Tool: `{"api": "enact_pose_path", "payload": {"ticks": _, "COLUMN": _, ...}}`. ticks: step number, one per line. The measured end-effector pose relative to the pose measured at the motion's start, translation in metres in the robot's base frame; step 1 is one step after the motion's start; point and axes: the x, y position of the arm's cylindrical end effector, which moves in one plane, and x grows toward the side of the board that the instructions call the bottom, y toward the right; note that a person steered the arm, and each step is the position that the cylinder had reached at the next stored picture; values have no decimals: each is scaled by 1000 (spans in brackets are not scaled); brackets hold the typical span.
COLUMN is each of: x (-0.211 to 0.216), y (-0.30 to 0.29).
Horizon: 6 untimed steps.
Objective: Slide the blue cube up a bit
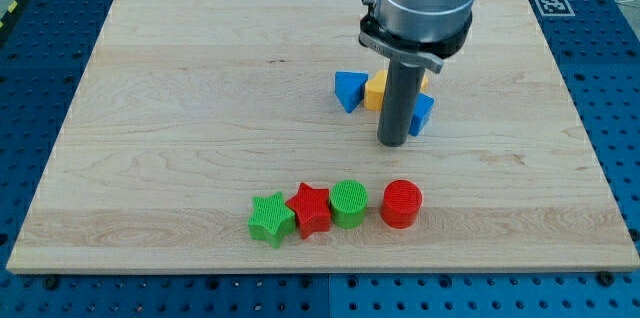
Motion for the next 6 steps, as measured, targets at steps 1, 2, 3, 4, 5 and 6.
{"api": "enact_pose_path", "payload": {"ticks": 1, "x": -3, "y": 7}}
{"api": "enact_pose_path", "payload": {"ticks": 2, "x": -3, "y": 35}}
{"api": "enact_pose_path", "payload": {"ticks": 3, "x": -3, "y": 60}}
{"api": "enact_pose_path", "payload": {"ticks": 4, "x": -3, "y": 71}}
{"api": "enact_pose_path", "payload": {"ticks": 5, "x": -1, "y": 70}}
{"api": "enact_pose_path", "payload": {"ticks": 6, "x": 8, "y": 50}}
